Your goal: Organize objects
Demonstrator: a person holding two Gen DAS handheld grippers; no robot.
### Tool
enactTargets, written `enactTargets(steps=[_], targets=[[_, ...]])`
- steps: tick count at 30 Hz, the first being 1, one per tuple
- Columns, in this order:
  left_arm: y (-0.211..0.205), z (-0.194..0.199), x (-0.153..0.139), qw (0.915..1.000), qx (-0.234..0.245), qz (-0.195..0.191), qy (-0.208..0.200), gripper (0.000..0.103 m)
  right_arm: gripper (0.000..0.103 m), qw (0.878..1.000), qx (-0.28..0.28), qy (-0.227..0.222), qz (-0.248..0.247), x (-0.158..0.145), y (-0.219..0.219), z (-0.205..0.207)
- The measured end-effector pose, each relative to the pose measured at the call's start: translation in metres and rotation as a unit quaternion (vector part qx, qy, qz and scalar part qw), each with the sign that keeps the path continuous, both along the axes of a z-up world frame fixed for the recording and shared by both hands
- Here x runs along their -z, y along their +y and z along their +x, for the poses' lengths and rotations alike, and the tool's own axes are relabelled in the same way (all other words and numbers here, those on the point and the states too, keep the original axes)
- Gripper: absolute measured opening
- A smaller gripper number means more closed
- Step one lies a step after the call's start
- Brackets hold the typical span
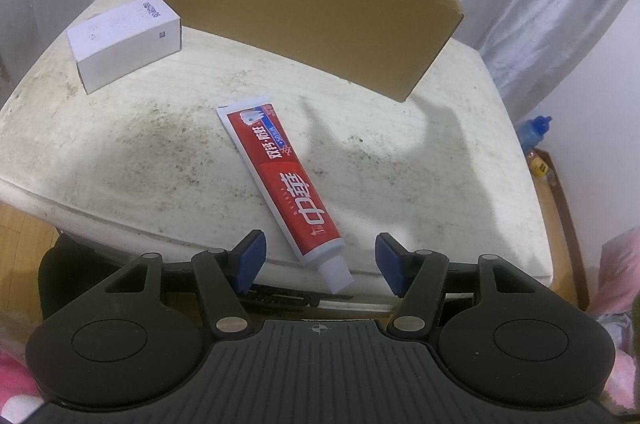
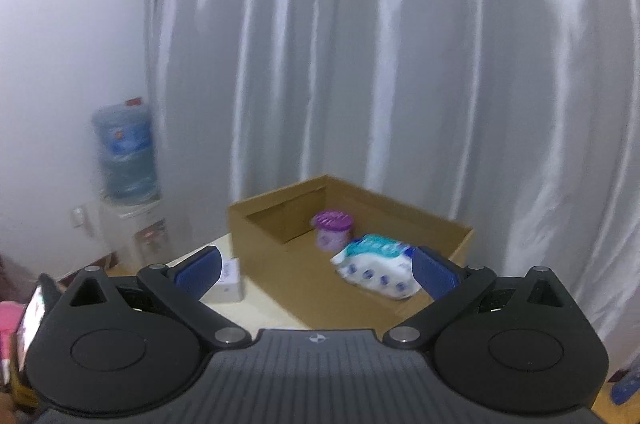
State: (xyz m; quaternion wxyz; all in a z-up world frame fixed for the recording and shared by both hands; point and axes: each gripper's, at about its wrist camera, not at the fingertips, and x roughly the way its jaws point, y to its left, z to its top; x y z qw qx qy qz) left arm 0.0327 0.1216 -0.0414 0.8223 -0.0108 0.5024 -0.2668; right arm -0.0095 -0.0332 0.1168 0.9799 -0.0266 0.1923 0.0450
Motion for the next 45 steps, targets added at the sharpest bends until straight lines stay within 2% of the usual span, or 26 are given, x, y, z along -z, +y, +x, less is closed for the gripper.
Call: enactTargets(steps=[3, 9, 19, 25, 32, 36, 42, 45], targets=[[0.0, 0.0, 0.0, 1.0, -0.001, 0.001, 0.0, 0.061, 0.103, 1.0, -0.002, -0.013, 0.01, -0.002, -0.003, -0.004], [0.0, -0.001, -0.002, 1.0, -0.003, 0.002, -0.003, 0.062, 0.103, 0.996, -0.044, 0.021, 0.07, -0.001, -0.015, 0.004], [0.001, -0.001, -0.003, 1.0, -0.007, 0.004, -0.005, 0.065, 0.103, 0.994, -0.046, 0.075, 0.063, 0.004, -0.006, 0.009], [0.001, -0.001, -0.003, 0.9999, -0.008, 0.005, -0.007, 0.066, 0.103, 0.994, -0.023, 0.09, 0.057, 0.006, -0.005, 0.013], [0.006, -0.004, -0.007, 0.9999, -0.008, 0.0, -0.011, 0.066, 0.103, 0.99, -0.057, 0.098, 0.083, 0.009, -0.008, 0.014], [0.012, -0.007, -0.01, 0.9998, -0.013, -0.004, -0.015, 0.067, 0.103, 0.983, -0.076, 0.133, 0.103, 0.017, -0.003, 0.022], [0.018, -0.01, -0.007, 0.9998, -0.019, -0.004, -0.01, 0.066, 0.103, 0.961, -0.08, 0.213, 0.158, 0.043, -0.003, 0.045], [0.02, -0.009, -0.005, 0.9997, -0.021, -0.008, -0.007, 0.066, 0.098, 0.952, -0.087, 0.244, 0.161, 0.057, 0.002, 0.053]])
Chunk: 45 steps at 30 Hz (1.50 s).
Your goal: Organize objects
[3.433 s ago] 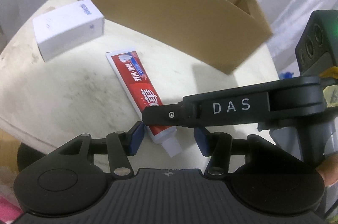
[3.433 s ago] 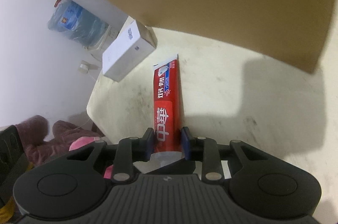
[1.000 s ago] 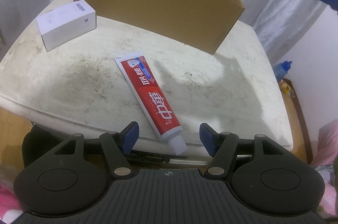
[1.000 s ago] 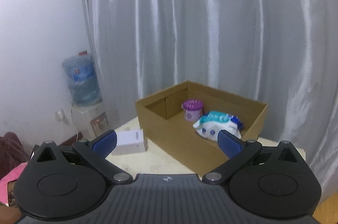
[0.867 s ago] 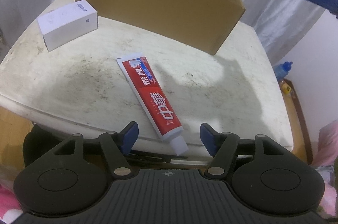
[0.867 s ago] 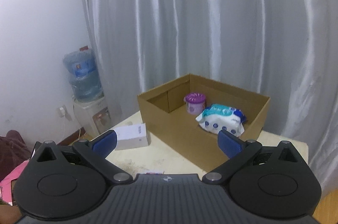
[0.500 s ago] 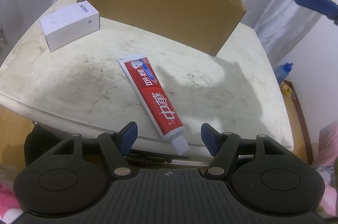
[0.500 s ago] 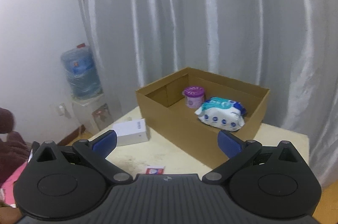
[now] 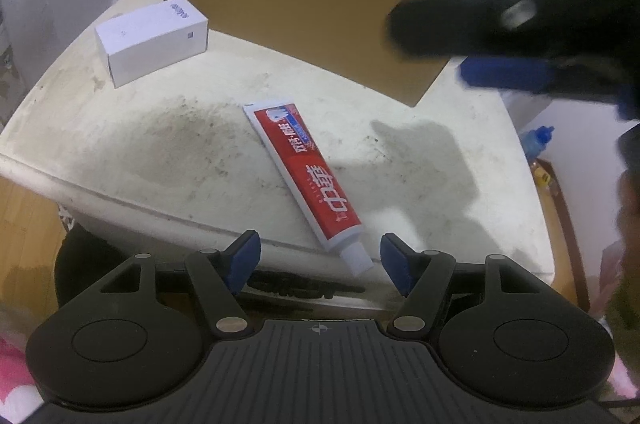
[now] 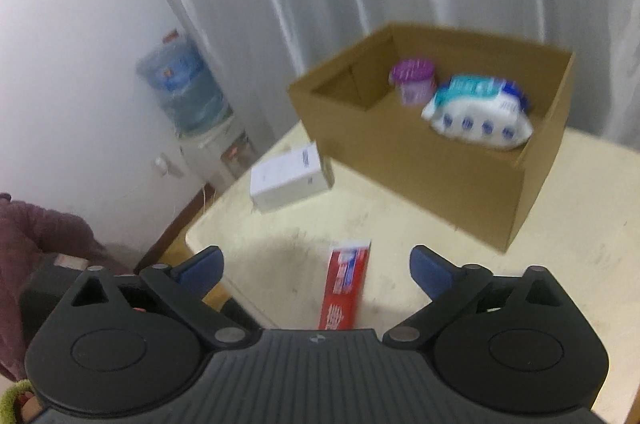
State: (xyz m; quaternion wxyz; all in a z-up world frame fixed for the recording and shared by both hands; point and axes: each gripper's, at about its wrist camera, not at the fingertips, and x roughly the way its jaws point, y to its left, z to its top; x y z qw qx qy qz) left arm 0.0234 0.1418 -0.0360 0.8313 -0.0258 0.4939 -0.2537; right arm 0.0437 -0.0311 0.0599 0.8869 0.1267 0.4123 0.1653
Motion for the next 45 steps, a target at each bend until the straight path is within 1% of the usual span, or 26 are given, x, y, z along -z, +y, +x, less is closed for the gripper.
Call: enactTargets(steps=[3, 4, 6, 9, 12, 15, 17, 19, 21, 32, 37, 45], targets=[[0.0, 0.002, 0.002, 1.0, 0.0, -0.004, 0.003, 0.065, 0.093, 0.999, -0.008, 0.038, 0.008, 0.019, 0.005, 0.013], [0.0, 0.002, 0.003, 1.0, 0.002, -0.006, 0.005, 0.065, 0.085, 0.998, -0.008, 0.054, 0.009, 0.026, 0.006, 0.018], [0.0, 0.003, 0.003, 0.9999, 0.004, -0.008, 0.006, 0.064, 0.078, 0.996, -0.005, 0.085, 0.008, 0.042, 0.008, 0.026], [0.001, 0.004, 0.003, 0.9999, 0.005, -0.011, 0.009, 0.063, 0.07, 0.993, -0.005, 0.114, 0.008, 0.061, 0.01, 0.032], [0.003, 0.007, 0.003, 0.9998, 0.005, -0.012, 0.012, 0.061, 0.066, 0.992, -0.014, 0.126, -0.003, 0.07, 0.016, 0.033], [0.005, 0.008, 0.004, 0.9997, 0.002, -0.013, 0.018, 0.059, 0.058, 0.991, -0.026, 0.129, -0.015, 0.073, 0.022, 0.033], [0.007, 0.01, 0.004, 0.9997, 0.001, -0.014, 0.022, 0.059, 0.048, 0.99, -0.03, 0.133, -0.026, 0.076, 0.025, 0.034], [0.008, 0.01, 0.004, 0.9996, 0.001, -0.015, 0.023, 0.059, 0.044, 0.989, -0.034, 0.138, -0.03, 0.078, 0.027, 0.035], [0.008, 0.01, 0.004, 0.9996, 0.001, -0.016, 0.024, 0.059, 0.043, 0.988, -0.036, 0.143, -0.033, 0.081, 0.028, 0.036], [0.008, 0.011, 0.005, 0.9995, 0.001, -0.015, 0.029, 0.059, 0.043, 0.989, -0.031, 0.139, -0.034, 0.081, 0.027, 0.038], [0.007, 0.012, 0.006, 0.9994, 0.001, -0.015, 0.03, 0.059, 0.034, 0.989, -0.031, 0.137, -0.038, 0.082, 0.027, 0.036], [0.004, 0.011, 0.006, 0.9995, 0.002, -0.012, 0.03, 0.059, 0.033, 0.989, -0.023, 0.142, -0.022, 0.084, 0.022, 0.038]])
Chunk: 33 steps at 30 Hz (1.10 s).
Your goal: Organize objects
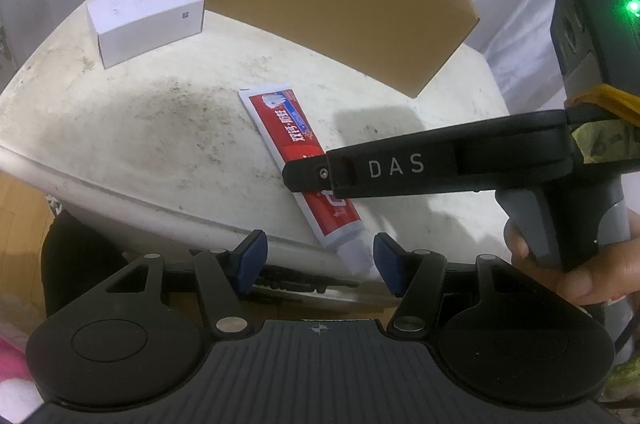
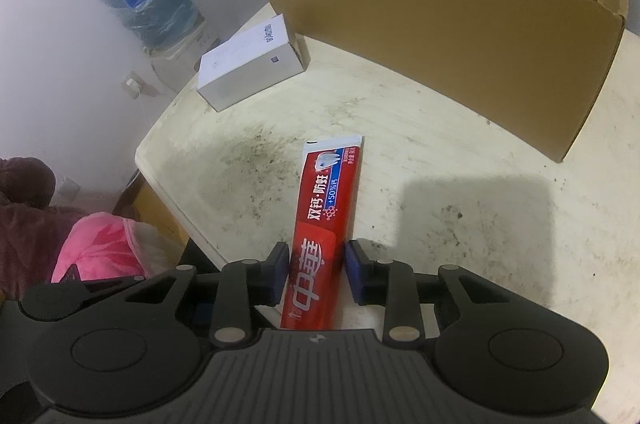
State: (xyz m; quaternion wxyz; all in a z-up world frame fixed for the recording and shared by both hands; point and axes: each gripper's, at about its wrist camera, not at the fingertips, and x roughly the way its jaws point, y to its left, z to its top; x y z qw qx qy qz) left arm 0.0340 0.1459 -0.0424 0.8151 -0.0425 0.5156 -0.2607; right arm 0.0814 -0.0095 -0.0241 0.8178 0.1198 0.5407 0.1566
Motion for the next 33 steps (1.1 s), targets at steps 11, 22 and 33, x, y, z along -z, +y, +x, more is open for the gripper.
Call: enactTargets(steps=[11, 22, 33], targets=[[0.0, -0.001, -0.001, 1.0, 0.0, 0.0, -0.002, 0.059, 0.033, 1.0, 0.002, -0.004, 0.004, 0.0, -0.002, -0.001], [0.007, -0.006, -0.006, 0.9999, 0.005, -0.011, -0.003, 0.059, 0.031, 1.0, 0.012, 0.005, 0.021, 0.001, -0.006, -0.007], [0.001, -0.005, 0.003, 0.9981, 0.022, -0.043, 0.037, 0.059, 0.03, 0.998, 0.024, 0.021, 0.051, 0.003, -0.015, -0.018]])
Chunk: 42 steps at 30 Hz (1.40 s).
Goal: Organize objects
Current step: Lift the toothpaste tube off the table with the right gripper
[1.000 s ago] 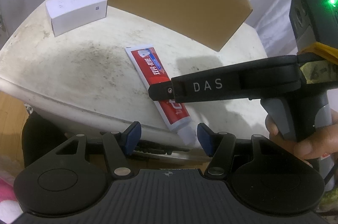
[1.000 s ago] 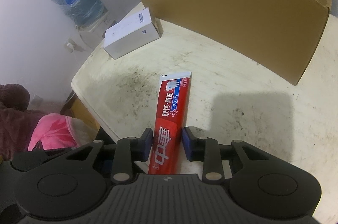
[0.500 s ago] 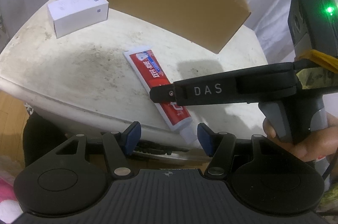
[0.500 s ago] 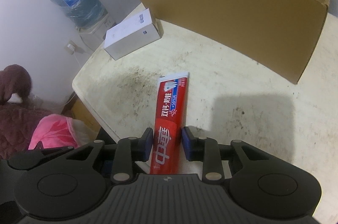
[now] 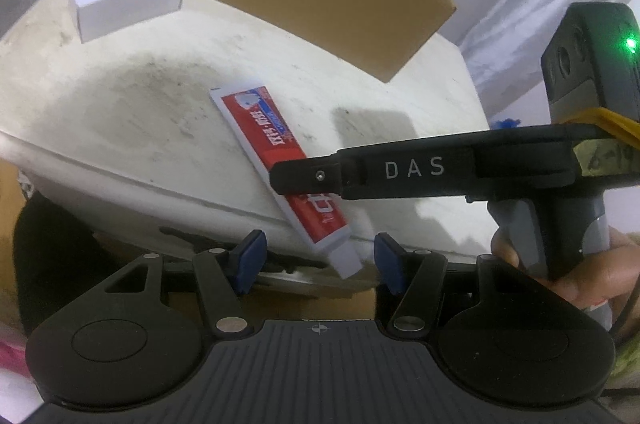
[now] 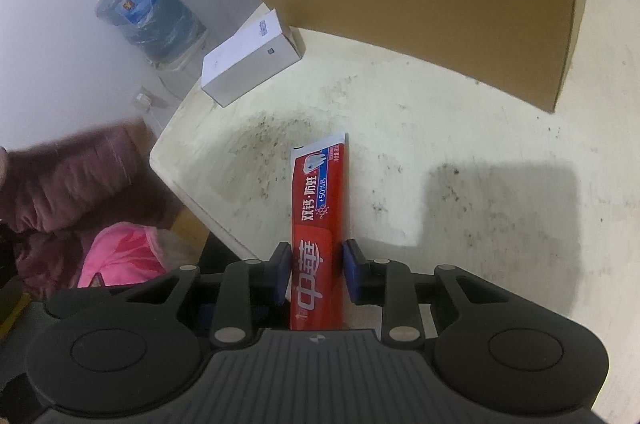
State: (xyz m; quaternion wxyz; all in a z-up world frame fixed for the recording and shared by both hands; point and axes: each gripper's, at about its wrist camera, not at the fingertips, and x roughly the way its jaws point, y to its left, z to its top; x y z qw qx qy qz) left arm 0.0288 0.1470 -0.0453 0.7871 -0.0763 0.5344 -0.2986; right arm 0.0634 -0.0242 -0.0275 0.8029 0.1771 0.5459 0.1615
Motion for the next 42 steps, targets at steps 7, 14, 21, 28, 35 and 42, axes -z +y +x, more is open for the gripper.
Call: enactTargets(steps=[7, 14, 21, 28, 35, 42], targets=[[-0.011, 0.002, 0.006, 0.9999, 0.006, 0.005, 0.014, 0.054, 0.03, 1.0, 0.009, 0.007, 0.015, 0.002, -0.003, -0.01], [-0.015, 0.002, 0.01, 0.9997, 0.009, 0.017, 0.013, 0.041, 0.03, 0.999, 0.023, 0.018, 0.035, 0.005, -0.009, -0.016], [-0.016, 0.0, 0.009, 0.9997, 0.004, 0.023, 0.01, 0.038, 0.03, 0.996, 0.038, 0.037, 0.072, 0.011, -0.018, -0.018], [-0.019, -0.002, 0.005, 0.9983, -0.001, 0.057, -0.009, 0.038, 0.03, 0.992, 0.043, 0.049, 0.112, 0.019, -0.02, -0.022], [-0.023, -0.008, 0.002, 0.9968, 0.009, 0.075, -0.027, 0.038, 0.031, 0.988, 0.05, 0.057, 0.131, 0.023, -0.02, -0.023], [-0.023, -0.014, -0.004, 0.9956, 0.011, 0.078, -0.05, 0.038, 0.031, 0.987, 0.055, 0.047, 0.145, 0.019, -0.024, -0.026]])
